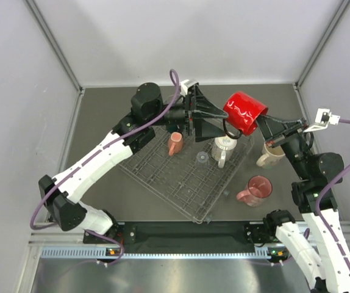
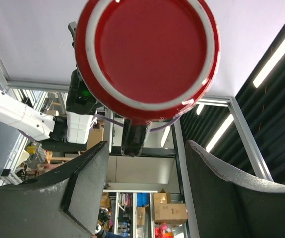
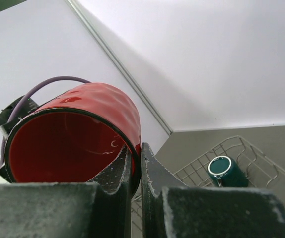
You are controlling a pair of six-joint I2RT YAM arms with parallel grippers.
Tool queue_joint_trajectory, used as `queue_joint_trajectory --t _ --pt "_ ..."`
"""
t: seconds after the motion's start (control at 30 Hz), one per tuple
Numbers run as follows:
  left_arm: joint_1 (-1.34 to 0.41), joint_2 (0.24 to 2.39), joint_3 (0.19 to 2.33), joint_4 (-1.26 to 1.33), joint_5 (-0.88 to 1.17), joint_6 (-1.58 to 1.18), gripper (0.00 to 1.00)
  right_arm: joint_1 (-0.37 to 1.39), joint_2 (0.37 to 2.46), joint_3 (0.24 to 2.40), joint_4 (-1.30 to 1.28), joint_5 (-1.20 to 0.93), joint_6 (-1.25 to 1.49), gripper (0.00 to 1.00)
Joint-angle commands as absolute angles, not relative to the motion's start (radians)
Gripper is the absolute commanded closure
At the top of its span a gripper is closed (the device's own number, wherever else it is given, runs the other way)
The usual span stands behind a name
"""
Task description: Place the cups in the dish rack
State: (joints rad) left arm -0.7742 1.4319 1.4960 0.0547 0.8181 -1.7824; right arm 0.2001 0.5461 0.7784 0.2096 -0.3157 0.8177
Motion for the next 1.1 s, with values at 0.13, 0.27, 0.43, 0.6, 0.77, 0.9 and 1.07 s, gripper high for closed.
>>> queue_joint_trajectory --t 0.13,0.27,0.43,0.6,0.77,0.9,1.07 --pt "-0.811 1.491 1.562 0.123 0.802 -1.761 0.36 0.202 0.557 0.796 0.350 -0.314 0.876 1.00" --pt "-0.834 1.525 1.591 0.117 0.808 -1.752 0.42 0.202 0.560 0.781 0.357 -0.316 0.884 1.00" --pt "-0.836 1.552 1.620 0.124 0.808 -1.752 0.50 0.206 0.563 0.767 0.364 -0.324 0.896 1.00" --pt "-0.838 1.578 1.637 0.135 0.818 -1.759 0.68 0.207 0.566 0.759 0.357 -0.333 0.896 1.00" --pt "-0.836 1.589 1.632 0.164 0.836 -1.778 1.00 0.209 0.584 0.768 0.356 -0.337 0.890 1.00" --pt "-0.812 1.580 1.618 0.170 0.839 -1.773 1.00 0.206 0.586 0.793 0.272 -0.292 0.856 0.67" --pt "-0.729 1.578 1.704 -0.058 0.867 -1.600 1.00 0.207 0.557 0.859 -0.030 -0.200 0.746 0.30"
